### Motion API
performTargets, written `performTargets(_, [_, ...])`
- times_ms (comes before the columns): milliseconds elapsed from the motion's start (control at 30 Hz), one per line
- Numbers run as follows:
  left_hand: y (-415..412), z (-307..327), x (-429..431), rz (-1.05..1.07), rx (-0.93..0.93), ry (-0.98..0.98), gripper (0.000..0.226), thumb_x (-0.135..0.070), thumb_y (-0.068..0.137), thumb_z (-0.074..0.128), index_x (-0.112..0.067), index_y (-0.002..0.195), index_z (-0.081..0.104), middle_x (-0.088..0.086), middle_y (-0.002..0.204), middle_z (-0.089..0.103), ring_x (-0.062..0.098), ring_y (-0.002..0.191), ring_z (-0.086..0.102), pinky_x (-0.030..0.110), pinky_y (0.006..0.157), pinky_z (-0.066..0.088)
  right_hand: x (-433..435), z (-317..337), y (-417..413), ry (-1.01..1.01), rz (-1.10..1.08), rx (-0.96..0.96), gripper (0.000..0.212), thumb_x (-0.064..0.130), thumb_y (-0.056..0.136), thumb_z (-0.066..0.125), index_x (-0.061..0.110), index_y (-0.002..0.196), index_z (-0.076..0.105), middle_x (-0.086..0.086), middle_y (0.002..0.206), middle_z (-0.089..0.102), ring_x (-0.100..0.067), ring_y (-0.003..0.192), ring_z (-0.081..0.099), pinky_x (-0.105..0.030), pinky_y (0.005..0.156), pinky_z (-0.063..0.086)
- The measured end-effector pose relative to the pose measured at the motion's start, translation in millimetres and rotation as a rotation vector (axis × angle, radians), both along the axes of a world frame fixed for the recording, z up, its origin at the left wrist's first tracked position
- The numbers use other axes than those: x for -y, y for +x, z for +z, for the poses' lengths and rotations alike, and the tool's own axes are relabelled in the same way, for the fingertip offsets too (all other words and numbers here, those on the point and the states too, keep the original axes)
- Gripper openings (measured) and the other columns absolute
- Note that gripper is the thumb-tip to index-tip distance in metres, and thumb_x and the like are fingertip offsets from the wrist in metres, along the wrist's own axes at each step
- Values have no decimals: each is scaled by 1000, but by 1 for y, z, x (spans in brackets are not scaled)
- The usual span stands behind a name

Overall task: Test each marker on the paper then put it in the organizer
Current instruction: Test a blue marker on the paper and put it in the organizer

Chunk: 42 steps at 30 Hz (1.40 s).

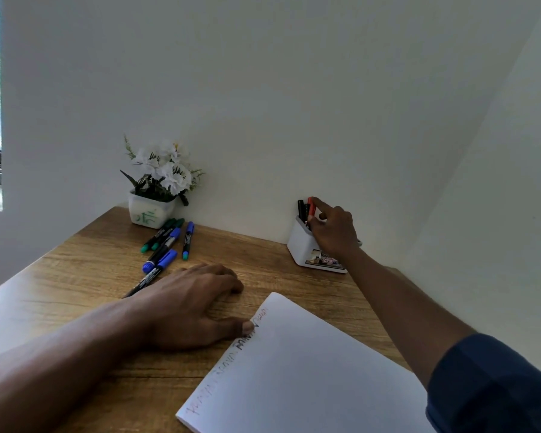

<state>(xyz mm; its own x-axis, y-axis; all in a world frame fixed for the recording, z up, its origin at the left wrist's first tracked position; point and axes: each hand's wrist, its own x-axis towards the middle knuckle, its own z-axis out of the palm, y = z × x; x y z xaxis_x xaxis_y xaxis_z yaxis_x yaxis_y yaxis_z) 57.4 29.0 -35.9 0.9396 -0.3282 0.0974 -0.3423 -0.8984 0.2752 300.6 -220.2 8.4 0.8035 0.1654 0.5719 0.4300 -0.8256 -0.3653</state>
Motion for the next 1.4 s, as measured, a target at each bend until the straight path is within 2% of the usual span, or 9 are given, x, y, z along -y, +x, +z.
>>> performTargets(167, [0, 1, 1, 5, -15, 1, 79, -82, 84, 47, -42, 151, 35, -19, 160, 30, 2, 144, 28, 30, 118, 29, 1, 13, -11, -166, 44, -53, 63, 31, 97, 53, 38, 156, 31, -15, 127, 54, -33, 126, 45, -49, 99, 46])
performTargets(233, [0, 1, 0, 7, -12, -2, 79, -82, 83, 47, -43, 150, 35, -19, 160, 30, 2, 144, 29, 31, 118, 29, -2, 18, -22, -188, 43, 62, 66, 28, 96, 54, 35, 157, 30, -13, 126, 53, -31, 122, 45, -49, 98, 46])
performTargets(333, [-1, 1, 1, 8, -3, -1, 79, -82, 84, 47, -41, 151, 36, -18, 160, 32, 3, 145, 29, 32, 118, 30, -14, 21, -36, -189, 106, 343, 53, 23, 93, 55, 26, 145, 48, -8, 116, 58, -28, 112, 52, -49, 91, 48])
performTargets(433, [-3, 1, 2, 13, 9, -5, 79, -81, 84, 47, -40, 151, 37, -16, 160, 32, 5, 145, 30, 34, 118, 31, -36, 24, -47, -201, 235, 428, 35, 21, 91, 58, 22, 125, 64, -1, 102, 60, -22, 102, 56, -42, 86, 49])
performTargets(600, [-5, 1, 3, 22, 8, -12, 79, -79, 85, 50, -37, 150, 38, -14, 159, 34, 7, 144, 32, 36, 117, 33, -91, 26, -66, -109, 355, 66, 14, 26, 94, 62, 19, 97, 74, 8, 83, 69, -5, 76, 62, -23, 70, 47])
performTargets(767, [-2, 0, 2, 27, -4, -15, 81, -80, 84, 50, -36, 150, 38, -12, 159, 35, 10, 143, 35, 38, 115, 36, -154, 14, -72, -47, 413, -290, 16, 24, 90, 69, 11, 96, 76, -5, 82, 75, -18, 68, 72, -29, 64, 59])
performTargets(1000, [-2, -2, 1, 39, 26, -32, 80, -79, 83, 52, -35, 149, 41, -8, 158, 36, 16, 142, 38, 41, 114, 37, -223, 2, -69, 1, 230, -745, 18, 12, 80, 79, 4, 91, 67, -12, 74, 66, -19, 55, 59, -27, 50, 51])
performTargets(1167, [-3, -3, 1, 37, 65, -38, 79, -77, 84, 54, -33, 148, 43, -5, 157, 39, 17, 141, 38, 38, 112, 36, -238, -6, -62, 22, 153, -760, 22, 6, 73, 84, 8, 78, 63, -11, 76, 67, -20, 62, 62, -29, 56, 56])
performTargets(1400, [-3, -3, 1, 25, 50, -42, 79, -76, 85, 54, -31, 149, 42, -4, 157, 38, 18, 142, 37, 39, 113, 34, -204, 11, -60, 251, 215, -602, 19, 4, 71, 76, -2, 87, 68, -21, 79, 68, -31, 63, 69, -53, 73, 63])
